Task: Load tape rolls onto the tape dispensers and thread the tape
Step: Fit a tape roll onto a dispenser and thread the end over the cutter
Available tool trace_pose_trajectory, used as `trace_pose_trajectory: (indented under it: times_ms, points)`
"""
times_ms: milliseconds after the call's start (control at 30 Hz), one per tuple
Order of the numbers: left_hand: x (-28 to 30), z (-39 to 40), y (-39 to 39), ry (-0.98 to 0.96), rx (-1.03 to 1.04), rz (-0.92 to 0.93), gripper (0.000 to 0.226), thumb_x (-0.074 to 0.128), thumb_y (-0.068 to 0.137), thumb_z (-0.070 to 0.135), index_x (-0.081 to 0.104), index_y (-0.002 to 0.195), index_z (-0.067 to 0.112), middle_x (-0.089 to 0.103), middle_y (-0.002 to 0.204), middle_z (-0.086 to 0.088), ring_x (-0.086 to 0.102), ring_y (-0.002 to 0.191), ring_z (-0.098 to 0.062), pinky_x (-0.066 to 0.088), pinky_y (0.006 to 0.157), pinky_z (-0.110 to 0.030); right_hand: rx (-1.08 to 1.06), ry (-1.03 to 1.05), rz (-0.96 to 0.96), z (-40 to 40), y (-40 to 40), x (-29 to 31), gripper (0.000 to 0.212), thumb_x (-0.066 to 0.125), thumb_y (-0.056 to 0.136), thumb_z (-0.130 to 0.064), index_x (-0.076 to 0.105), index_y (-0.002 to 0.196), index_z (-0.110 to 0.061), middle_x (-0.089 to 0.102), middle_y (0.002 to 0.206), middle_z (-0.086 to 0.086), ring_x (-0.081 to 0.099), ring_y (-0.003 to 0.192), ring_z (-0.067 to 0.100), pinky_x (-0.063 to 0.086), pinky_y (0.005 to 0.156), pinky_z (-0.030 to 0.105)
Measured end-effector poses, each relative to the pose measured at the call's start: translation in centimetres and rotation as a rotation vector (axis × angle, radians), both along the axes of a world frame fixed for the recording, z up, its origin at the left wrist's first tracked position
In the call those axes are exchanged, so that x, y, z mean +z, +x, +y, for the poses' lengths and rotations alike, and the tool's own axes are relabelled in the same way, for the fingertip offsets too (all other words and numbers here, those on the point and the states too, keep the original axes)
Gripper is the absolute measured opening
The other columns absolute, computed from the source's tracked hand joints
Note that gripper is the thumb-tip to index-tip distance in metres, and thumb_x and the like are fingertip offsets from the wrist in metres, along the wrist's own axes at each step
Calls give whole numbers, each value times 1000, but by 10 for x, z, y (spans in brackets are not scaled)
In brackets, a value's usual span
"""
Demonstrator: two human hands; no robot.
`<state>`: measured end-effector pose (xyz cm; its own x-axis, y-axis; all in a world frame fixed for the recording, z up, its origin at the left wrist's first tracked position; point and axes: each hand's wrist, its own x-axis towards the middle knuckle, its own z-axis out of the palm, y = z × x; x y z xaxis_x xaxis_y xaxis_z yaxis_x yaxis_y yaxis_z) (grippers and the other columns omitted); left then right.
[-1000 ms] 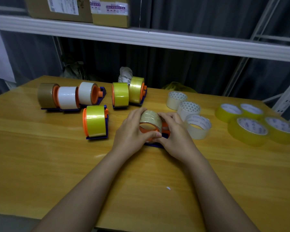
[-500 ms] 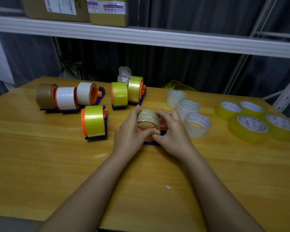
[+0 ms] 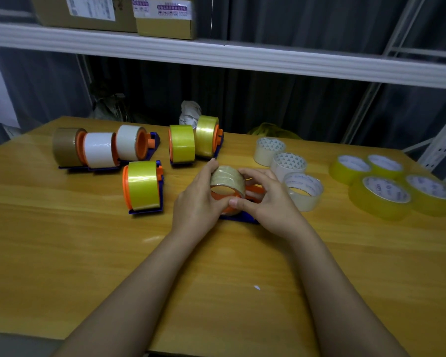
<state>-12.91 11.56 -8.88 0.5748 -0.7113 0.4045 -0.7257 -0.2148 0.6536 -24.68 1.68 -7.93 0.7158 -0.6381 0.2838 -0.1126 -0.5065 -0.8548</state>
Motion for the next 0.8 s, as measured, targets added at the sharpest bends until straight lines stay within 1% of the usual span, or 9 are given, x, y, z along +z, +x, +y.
trace_pose_trajectory:
  times_ms: [133,267,333,433,500,567,700,733,800]
  points:
    - [-2,0,1,-21,-6,-45,76,69,82,42,30,145,27,43,146,10,50,124,-14,36,82,-21,-32,2,-41,-2,3,-1,57,79,78,-17,56,130,-18,46,124,-4,51,112,3,50,95,20]
    - [-4,0,1,-45,-10,-66,73,68,83,41,32,145,27,40,148,9,50,125,-14,40,85,-23,-59,-64,-33,-2,5,-1,50,78,79,-18,58,125,-19,48,120,-4,52,109,4,52,90,18]
    - [-4,0,1,-40,-10,-106,74,69,83,38,31,146,25,36,151,9,47,128,-13,41,87,-24,-105,-140,-22,-2,7,-1,48,77,79,-19,58,123,-19,48,116,-5,52,103,4,53,87,17]
    - [-6,-2,0,-37,2,-141,74,67,84,37,31,147,25,30,154,10,44,130,-11,40,86,-23,-184,-300,15,2,11,-2,43,73,81,-21,60,122,-17,48,109,-6,52,94,6,54,81,19]
    - [-6,-4,1,-34,27,-136,73,66,85,39,30,147,26,31,154,10,45,129,-11,40,85,-24,-223,-403,-4,6,14,-1,37,71,83,-19,64,120,-14,52,100,-4,53,89,8,53,77,25]
    - [-7,-5,2,-40,54,-140,73,67,85,40,31,147,25,34,152,8,47,128,-13,42,86,-27,-249,-470,-33,9,16,-3,32,71,85,-15,68,116,-9,55,90,1,54,83,13,50,74,31]
    - [-6,-6,1,-40,66,-145,72,66,84,42,32,145,24,40,149,6,48,127,-14,43,87,-29,-247,-558,-93,10,17,-9,26,73,82,-9,72,106,-2,57,83,9,57,74,20,53,64,40]
    - [-6,-5,0,-37,70,-149,72,66,84,42,32,145,23,40,149,6,49,126,-15,43,86,-29,-247,-587,-105,10,17,-10,23,72,82,-9,72,103,-1,57,81,8,57,72,21,53,61,41]
    - [-5,-5,-1,-33,79,-159,72,66,84,41,32,145,23,41,148,6,50,125,-15,44,86,-29,-250,-655,-129,10,17,-11,19,69,81,-10,72,97,0,55,78,8,56,68,20,52,55,36]
